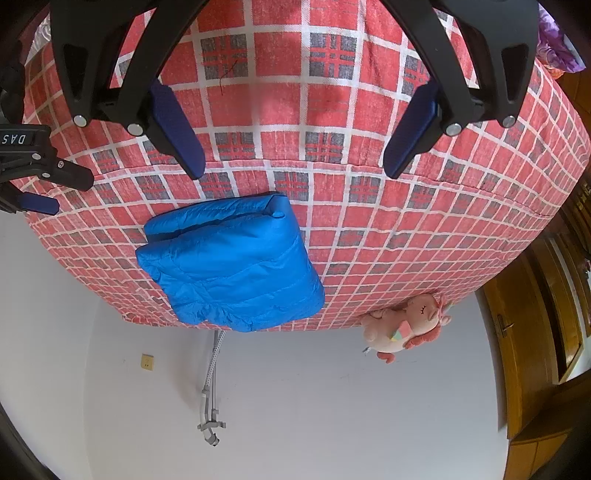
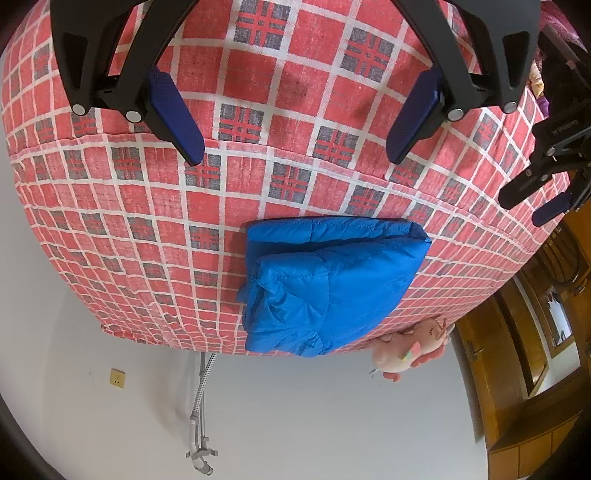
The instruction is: Fold large clothes
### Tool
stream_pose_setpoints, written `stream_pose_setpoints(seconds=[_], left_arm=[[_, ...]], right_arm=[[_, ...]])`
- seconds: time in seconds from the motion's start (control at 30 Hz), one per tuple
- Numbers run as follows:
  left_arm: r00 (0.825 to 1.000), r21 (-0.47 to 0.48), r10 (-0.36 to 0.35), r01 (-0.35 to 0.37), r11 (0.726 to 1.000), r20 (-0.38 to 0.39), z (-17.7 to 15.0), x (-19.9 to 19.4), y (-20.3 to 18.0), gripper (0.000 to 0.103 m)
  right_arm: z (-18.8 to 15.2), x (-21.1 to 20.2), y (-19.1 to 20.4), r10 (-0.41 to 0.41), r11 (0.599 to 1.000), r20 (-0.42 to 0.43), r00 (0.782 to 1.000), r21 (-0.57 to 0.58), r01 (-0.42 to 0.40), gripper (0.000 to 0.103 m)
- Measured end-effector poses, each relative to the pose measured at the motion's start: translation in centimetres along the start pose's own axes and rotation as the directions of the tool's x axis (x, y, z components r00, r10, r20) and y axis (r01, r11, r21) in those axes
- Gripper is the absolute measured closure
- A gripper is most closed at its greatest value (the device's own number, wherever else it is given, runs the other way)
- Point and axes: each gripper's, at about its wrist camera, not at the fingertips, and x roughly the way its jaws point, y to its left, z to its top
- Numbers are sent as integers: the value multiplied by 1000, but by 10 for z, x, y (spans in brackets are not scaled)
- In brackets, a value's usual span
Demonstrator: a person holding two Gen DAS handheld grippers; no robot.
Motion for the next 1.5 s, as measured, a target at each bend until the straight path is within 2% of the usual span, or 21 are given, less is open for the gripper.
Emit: stream_pose_setpoints(seconds=[1.5], left_arm=[[1000,0,-8,8,1000,-25,-2,6,-1,7]], right_arm=[[0,4,-2,5,1000,-4,1000,1,-5,4]])
